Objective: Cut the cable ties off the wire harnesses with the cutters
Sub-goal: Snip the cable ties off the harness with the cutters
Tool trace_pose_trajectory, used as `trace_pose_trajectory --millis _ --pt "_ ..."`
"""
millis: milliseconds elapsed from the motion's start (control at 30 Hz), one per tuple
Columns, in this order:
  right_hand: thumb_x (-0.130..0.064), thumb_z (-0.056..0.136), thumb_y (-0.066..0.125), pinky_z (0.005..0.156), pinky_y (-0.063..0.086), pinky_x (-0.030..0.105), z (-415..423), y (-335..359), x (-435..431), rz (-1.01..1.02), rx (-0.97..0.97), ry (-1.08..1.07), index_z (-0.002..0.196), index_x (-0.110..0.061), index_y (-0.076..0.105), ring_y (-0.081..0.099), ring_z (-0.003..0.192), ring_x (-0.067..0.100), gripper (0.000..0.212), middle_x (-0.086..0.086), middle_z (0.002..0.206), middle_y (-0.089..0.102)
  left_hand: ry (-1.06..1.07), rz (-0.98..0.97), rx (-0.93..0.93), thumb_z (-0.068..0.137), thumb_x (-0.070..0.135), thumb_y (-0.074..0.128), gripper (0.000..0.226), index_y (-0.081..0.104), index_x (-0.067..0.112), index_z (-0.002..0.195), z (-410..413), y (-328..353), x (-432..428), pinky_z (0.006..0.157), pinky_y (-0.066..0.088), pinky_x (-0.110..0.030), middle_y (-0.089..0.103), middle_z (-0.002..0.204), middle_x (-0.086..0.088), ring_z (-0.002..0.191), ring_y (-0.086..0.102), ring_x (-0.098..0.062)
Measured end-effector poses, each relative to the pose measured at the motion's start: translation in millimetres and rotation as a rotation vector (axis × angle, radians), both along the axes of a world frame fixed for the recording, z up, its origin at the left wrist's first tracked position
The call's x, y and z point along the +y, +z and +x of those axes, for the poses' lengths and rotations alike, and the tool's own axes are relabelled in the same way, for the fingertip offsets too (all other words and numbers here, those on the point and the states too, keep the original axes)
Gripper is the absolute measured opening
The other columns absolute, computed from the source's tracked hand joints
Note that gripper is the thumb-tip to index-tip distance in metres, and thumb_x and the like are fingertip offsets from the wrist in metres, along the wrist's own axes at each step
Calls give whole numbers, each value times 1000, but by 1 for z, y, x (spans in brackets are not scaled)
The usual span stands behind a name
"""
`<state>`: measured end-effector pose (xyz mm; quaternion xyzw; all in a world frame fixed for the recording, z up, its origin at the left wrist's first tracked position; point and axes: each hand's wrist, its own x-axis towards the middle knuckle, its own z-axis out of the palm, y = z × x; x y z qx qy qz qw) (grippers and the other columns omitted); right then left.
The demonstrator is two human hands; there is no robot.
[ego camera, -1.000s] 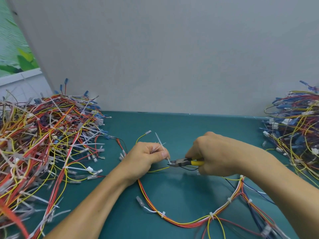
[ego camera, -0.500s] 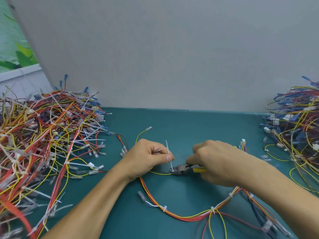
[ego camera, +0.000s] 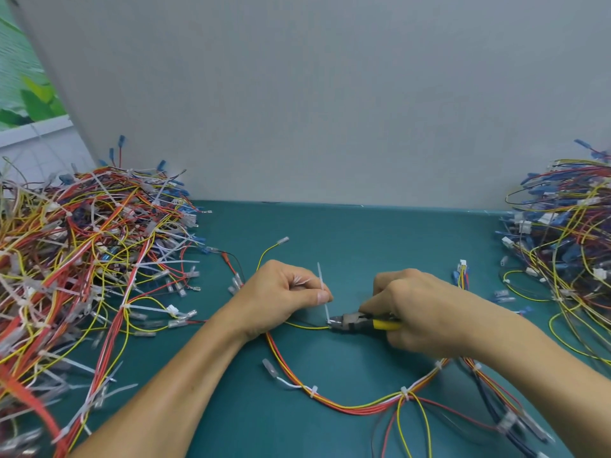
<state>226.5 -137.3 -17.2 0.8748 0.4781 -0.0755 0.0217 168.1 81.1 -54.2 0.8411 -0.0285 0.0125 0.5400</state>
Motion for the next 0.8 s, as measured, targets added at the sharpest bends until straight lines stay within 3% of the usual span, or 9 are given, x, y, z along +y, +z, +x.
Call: trace_pose_trajectory --millis 233,467,600,800 --pt "-22 74 55 67 46 35 5 2 2 -38 -25 18 84 -20 56 47 78 22 10 -3 86 49 -5 3 2 81 14 73 12 74 20 70 -1 0 -1 88 50 -29 75 84 3 84 66 -6" --pt "-22 70 57 61 47 42 12 8 5 -75 102 -21 70 -24 51 50 74 25 7 11 78 57 -8 -19 -2 84 10 71 32 74 35 64 0 0 1 86 50 -21 75 84 7 87 67 -5" --pt "-22 69 57 57 42 38 13 12 8 -81 111 -24 54 -38 45 49 71 22 26 12 77 57 5 -25 -5 83 9 71 30 75 33 65 0 0 0 83 49 -19 75 82 6 83 66 -3" --pt "-20 73 56 66 48 40 12 9 9 -100 22 35 71 -32 46 50 79 25 16 5 79 58 14 11 -16 83 12 72 25 74 30 66 2 -2 1 84 50 -20 75 83 6 85 68 -5"
